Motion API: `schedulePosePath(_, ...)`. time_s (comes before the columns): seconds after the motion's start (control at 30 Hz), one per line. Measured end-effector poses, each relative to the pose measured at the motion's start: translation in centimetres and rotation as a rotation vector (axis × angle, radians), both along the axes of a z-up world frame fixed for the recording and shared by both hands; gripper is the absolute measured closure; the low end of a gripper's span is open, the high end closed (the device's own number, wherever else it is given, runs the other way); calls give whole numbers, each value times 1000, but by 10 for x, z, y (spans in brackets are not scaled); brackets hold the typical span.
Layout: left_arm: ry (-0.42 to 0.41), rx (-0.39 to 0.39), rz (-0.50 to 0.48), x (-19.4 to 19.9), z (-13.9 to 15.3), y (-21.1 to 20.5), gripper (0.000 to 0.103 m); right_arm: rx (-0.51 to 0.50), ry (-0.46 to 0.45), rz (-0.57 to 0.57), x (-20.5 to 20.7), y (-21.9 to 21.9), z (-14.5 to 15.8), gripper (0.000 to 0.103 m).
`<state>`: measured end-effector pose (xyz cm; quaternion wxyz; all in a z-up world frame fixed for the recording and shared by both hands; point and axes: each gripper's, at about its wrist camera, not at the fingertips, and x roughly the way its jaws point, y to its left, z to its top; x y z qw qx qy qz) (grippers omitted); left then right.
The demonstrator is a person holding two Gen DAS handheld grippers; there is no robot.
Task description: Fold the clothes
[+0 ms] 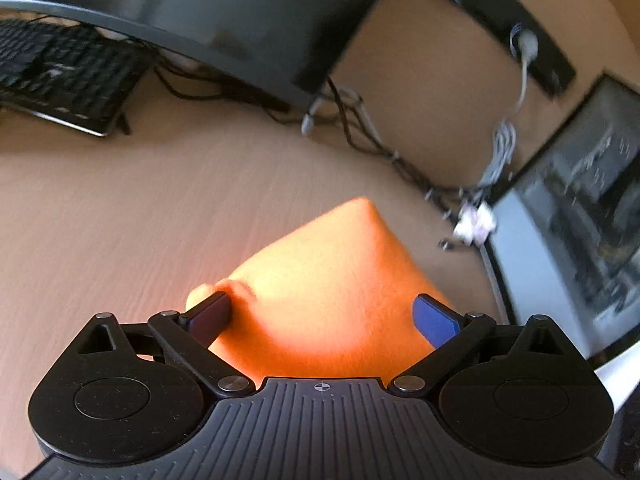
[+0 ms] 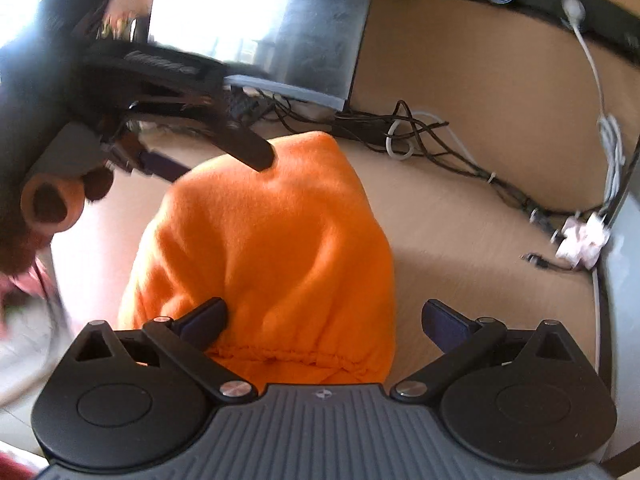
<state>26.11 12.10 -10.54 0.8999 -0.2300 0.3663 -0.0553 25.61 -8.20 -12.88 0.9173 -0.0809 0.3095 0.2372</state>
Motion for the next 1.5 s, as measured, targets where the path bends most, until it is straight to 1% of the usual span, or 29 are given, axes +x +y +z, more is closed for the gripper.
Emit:
schedulePosePath(0.07,-6,-9,31,-9,10,1,3,137,47,2,6,-23,14,0)
schedulePosePath(0.1,4,2,36,-14,10,0,3,203,70,-5,10,-34,21,0)
schedulePosePath(0.13,24,-5,36,-18,6,-2,3,260,94,-20,16,-45,24,0)
schedulePosePath(0.2,61,-16,35,-24,-1,-4,3,316,139,-59,30,-58,23,0)
schedulePosePath(0.27,76,-7,14,-25,-6,-3,5,302,185,-113,41,-62,14,0)
schedulePosePath(0.3,84,-3,3,-25,-8,-3,12,279,211,-139,46,-62,8,1)
schedulePosePath(0.33,91,2,-7,-25,-10,-3,18,249,239,-161,50,-60,0,4)
schedulePosePath(0.37,99,6,-18,-25,-12,-3,23,233,268,-173,52,-57,-7,12)
schedulePosePath(0.4,106,10,-28,-25,-14,-2,26,248,300,-172,54,-55,-13,18)
schedulePosePath(0.47,121,19,-49,-25,-19,-2,29,300,360,-167,57,-51,-22,22)
schedulePosePath(0.57,142,32,-75,-25,-25,1,28,316,375,-147,61,-30,-23,23)
schedulePosePath(0.7,144,46,0,-22,-24,42,27,298,367,-104,76,16,-25,23)
schedulePosePath(0.8,145,56,54,-18,-22,75,28,275,343,-71,94,58,-26,23)
schedulePosePath(0.9,147,56,91,-12,-21,105,28,254,323,-59,111,91,-25,23)
schedulePosePath(1.03,143,41,85,-4,-23,124,28,219,285,-50,126,124,-22,22)
schedulePosePath(1.1,140,32,78,0,-24,131,28,197,269,-55,132,132,-21,19)
schedulePosePath(1.27,119,-4,46,7,-22,146,28,148,240,-91,140,137,-17,13)
schedulePosePath(1.33,82,-2,46,3,-10,155,27,100,188,-102,132,136,-10,13)
schedulePosePath(1.37,59,1,47,1,-3,159,24,72,156,-107,126,136,-6,12)
schedulePosePath(1.4,16,12,51,-2,8,165,19,44,124,-111,120,136,-2,12)
schedulePosePath(1.47,-88,25,50,-5,29,175,12,3,53,-100,106,139,8,12)
schedulePosePath(1.5,-138,30,47,-5,38,180,9,-1,22,-82,97,143,14,12)
